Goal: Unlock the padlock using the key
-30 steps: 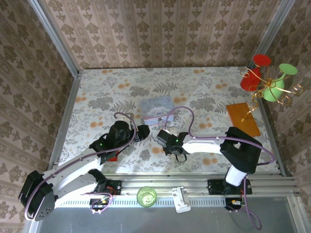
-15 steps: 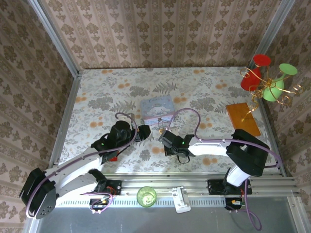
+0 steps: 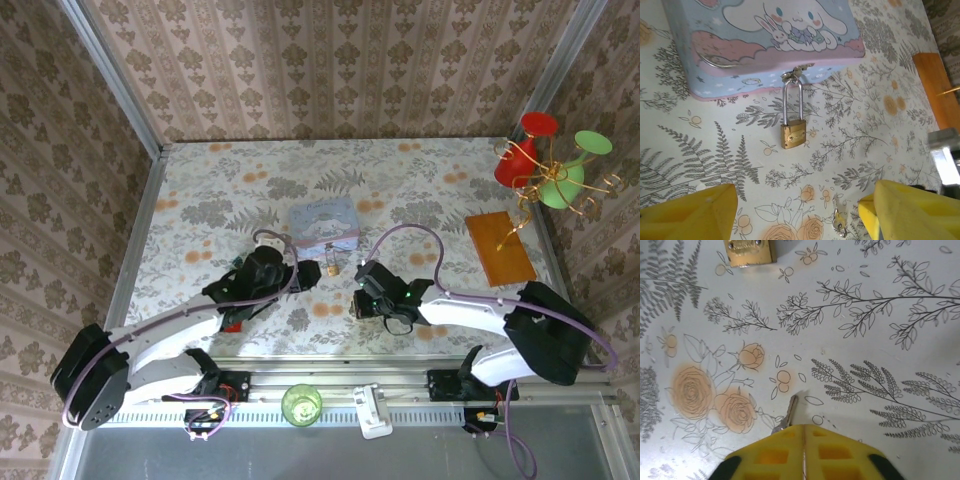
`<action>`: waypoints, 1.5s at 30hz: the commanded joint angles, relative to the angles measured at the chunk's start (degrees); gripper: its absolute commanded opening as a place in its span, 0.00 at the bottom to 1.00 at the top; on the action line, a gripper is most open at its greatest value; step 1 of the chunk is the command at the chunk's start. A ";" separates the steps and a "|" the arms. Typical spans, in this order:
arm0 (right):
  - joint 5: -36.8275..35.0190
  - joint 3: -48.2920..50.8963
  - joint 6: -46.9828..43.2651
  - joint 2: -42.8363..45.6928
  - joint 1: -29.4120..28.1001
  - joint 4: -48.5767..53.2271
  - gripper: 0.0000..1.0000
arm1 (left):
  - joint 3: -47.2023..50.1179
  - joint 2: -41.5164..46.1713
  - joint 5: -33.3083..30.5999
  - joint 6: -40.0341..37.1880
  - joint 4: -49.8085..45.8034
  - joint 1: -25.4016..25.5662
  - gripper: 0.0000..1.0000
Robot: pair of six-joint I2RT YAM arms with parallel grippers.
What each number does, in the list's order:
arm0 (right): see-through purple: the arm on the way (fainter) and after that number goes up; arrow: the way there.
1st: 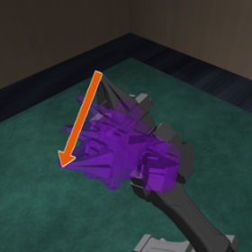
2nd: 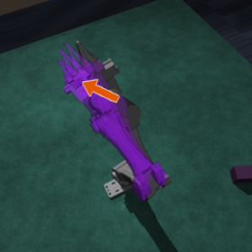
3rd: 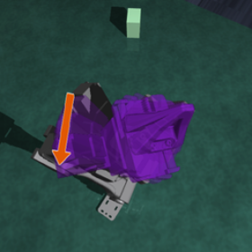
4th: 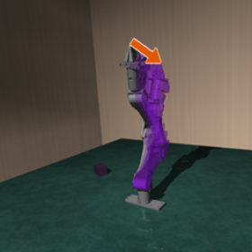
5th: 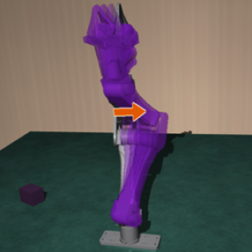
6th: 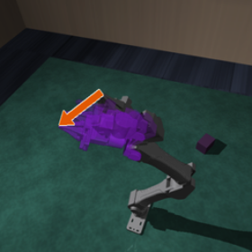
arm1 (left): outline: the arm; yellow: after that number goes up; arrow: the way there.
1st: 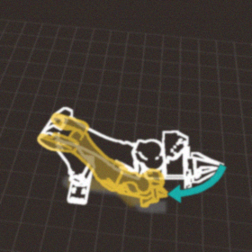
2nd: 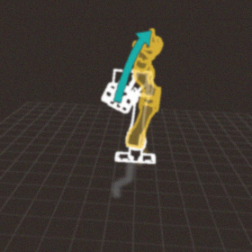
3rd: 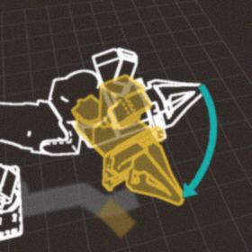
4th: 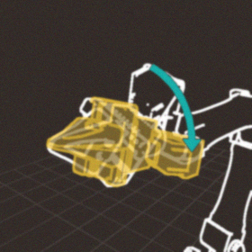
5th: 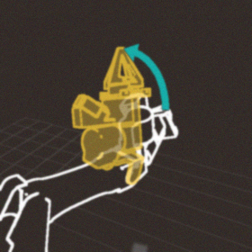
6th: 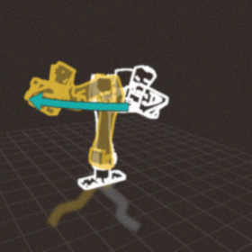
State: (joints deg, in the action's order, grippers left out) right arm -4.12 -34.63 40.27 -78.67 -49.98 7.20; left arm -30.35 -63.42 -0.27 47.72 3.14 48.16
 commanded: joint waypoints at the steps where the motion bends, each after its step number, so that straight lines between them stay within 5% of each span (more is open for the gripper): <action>1: -1.83 -1.08 -2.29 2.46 -1.29 3.88 0.24 | -1.83 -0.99 -0.85 -0.93 1.16 0.43 0.73; 4: -4.18 -3.16 -2.21 0.25 -3.84 6.97 0.42 | -1.56 -1.03 -0.78 -0.70 1.74 0.06 0.73; 7: -7.66 -5.77 -2.86 -3.73 -7.47 9.43 0.49 | -1.25 -0.19 -0.75 -0.65 1.54 -0.25 0.74; 17: -14.79 -9.23 -0.04 -12.11 -11.61 11.24 0.47 | 1.15 2.51 0.10 0.94 2.51 -2.53 0.74; 27: -16.82 -9.46 1.26 -14.83 -12.97 14.25 0.33 | 2.15 2.68 1.26 1.57 3.81 -3.67 0.74; 34: -14.79 -8.06 -1.29 -14.61 -12.05 10.63 0.02 | 2.93 3.47 1.24 2.20 4.25 -3.95 0.74; 45: -0.75 0.15 -11.87 2.52 -2.98 1.64 0.00 | 2.08 1.69 1.48 6.64 6.88 -2.23 0.73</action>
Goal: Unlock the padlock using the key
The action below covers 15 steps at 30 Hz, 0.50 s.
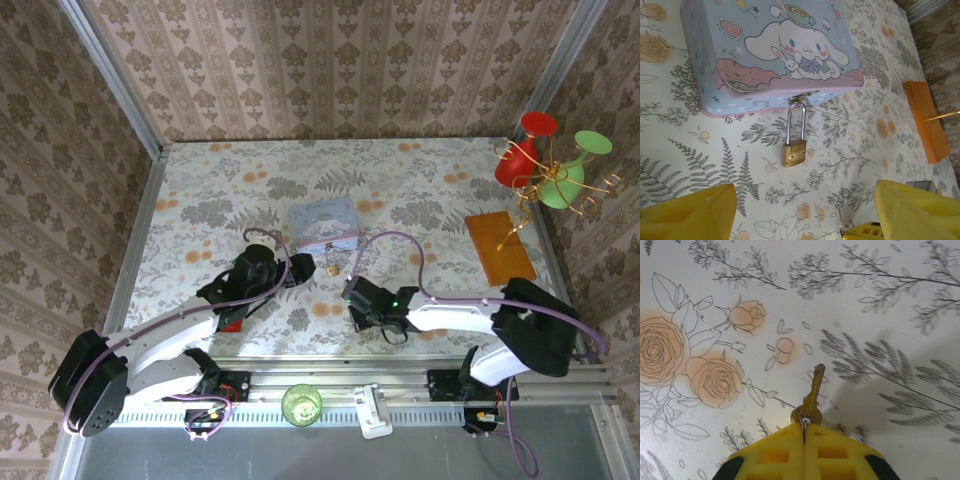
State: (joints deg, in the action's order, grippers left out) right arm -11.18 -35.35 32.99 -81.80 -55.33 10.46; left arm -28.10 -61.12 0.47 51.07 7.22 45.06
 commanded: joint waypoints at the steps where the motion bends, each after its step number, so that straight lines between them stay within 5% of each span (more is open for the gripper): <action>1: 8.79 0.86 -5.83 7.79 4.15 -1.30 0.00 | -0.16 -0.74 0.93 5.17 4.24 1.36 0.73; 11: 28.60 -5.70 -10.35 15.53 13.66 3.44 0.00 | 5.85 -3.82 -8.77 36.97 27.93 9.89 0.76; 15: 29.21 -7.72 -12.07 18.11 13.78 2.89 0.00 | 6.04 -3.91 -14.09 42.76 30.03 13.17 0.76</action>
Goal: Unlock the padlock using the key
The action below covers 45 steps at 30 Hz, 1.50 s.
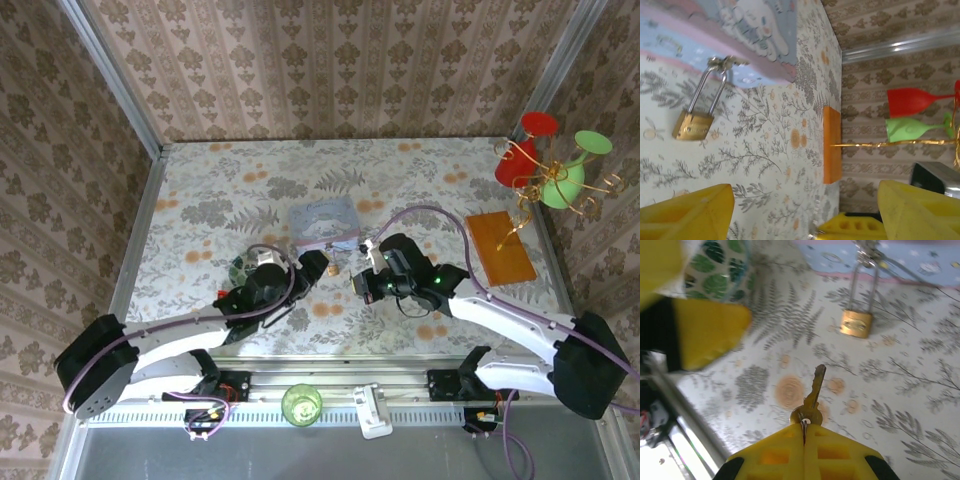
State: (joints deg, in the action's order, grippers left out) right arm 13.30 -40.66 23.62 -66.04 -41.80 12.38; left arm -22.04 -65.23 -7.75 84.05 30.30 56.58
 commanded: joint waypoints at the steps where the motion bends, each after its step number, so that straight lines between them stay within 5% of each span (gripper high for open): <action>1: 4.81 -2.62 -3.06 2.83 0.25 0.49 0.00 | -0.23 0.28 -6.99 10.41 6.80 2.27 0.76; 7: 10.90 -4.94 -4.54 0.57 0.89 0.28 0.00 | -3.40 -0.06 -4.81 5.48 5.52 1.73 0.69; 18: 7.91 -8.47 -7.27 -1.37 0.21 4.90 0.00 | -10.30 -3.19 5.69 -5.56 -6.11 -0.45 0.51; 22: 6.74 -8.96 -7.92 -2.07 0.06 5.61 0.00 | -9.96 -4.50 6.86 -6.45 -5.97 -0.50 0.27; 29: 7.13 -8.62 -8.35 -2.63 -0.07 5.25 0.00 | -10.42 -5.52 8.23 -6.81 -6.47 -1.55 0.26; 40: 5.85 -9.34 -9.38 -6.54 -0.10 4.66 0.00 | -10.55 -7.45 10.82 -6.80 -5.51 -1.48 0.10; 42: 5.37 -9.82 -9.92 -6.93 -0.11 5.18 0.00 | -10.08 -7.26 10.89 -6.60 -5.30 -1.53 0.16; 43: 5.14 -10.10 -10.42 -7.04 -0.07 5.69 0.00 | -10.00 -7.08 10.66 -6.47 -5.76 -1.50 0.28; 45: 4.81 -10.14 -10.65 -7.02 -0.04 5.83 0.00 | -9.91 -6.77 10.58 -7.10 -6.05 -1.54 0.19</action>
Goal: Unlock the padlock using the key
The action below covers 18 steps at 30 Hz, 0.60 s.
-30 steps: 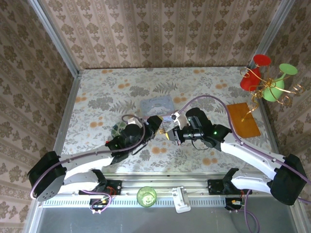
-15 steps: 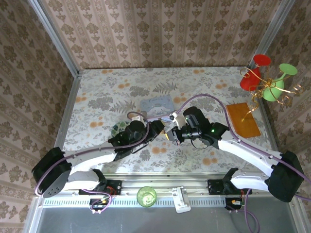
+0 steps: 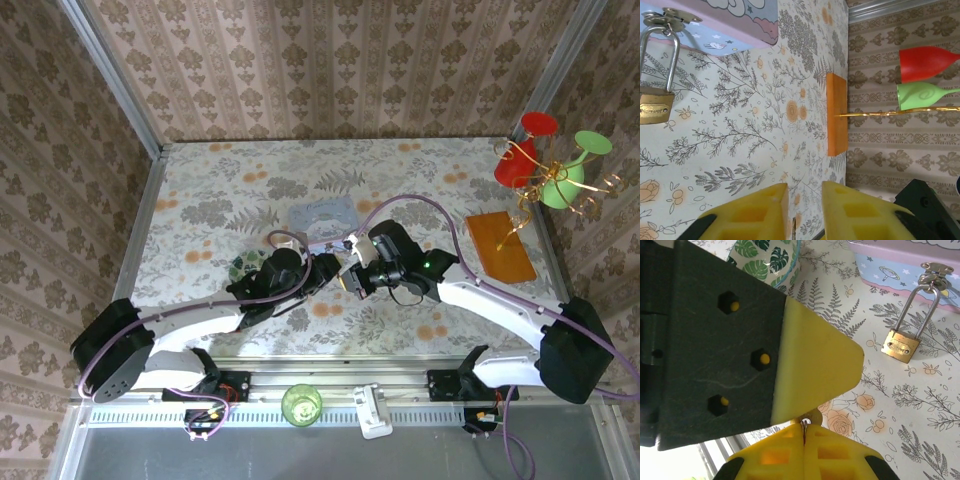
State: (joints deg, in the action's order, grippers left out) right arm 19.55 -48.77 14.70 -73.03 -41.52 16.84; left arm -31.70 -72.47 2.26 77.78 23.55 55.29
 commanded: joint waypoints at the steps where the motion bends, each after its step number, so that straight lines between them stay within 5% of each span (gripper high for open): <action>1: -1.43 -1.86 -1.71 0.15 -0.36 1.02 0.00 | -0.37 0.48 0.70 -0.96 0.09 -0.31 0.17; 4: -1.14 -1.77 -1.52 -0.13 -0.40 0.49 0.00 | -0.22 0.15 0.77 -0.58 0.12 -0.36 0.18; 8: -1.74 -1.32 -1.51 -0.27 -0.36 -0.21 0.00 | 0.07 -1.30 2.08 -0.56 2.73 -0.53 0.01; 14: -2.50 1.47 -0.13 0.99 -0.32 -2.66 0.02 | 0.06 -0.63 2.05 -3.14 3.96 -0.63 0.00; 15: -1.53 2.21 0.35 1.54 -0.06 -3.68 0.06 | 0.08 -0.26 1.62 -3.98 4.29 -0.65 0.00; 18: 5.28 5.07 1.17 4.04 2.24 -7.44 0.51 | 0.41 2.02 -0.54 -7.55 5.02 -0.54 0.00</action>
State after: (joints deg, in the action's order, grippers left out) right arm 19.79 -45.95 15.18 -71.50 -40.60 13.39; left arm -31.57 -73.38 3.18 74.63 25.32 54.68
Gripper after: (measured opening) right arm 0.384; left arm 0.044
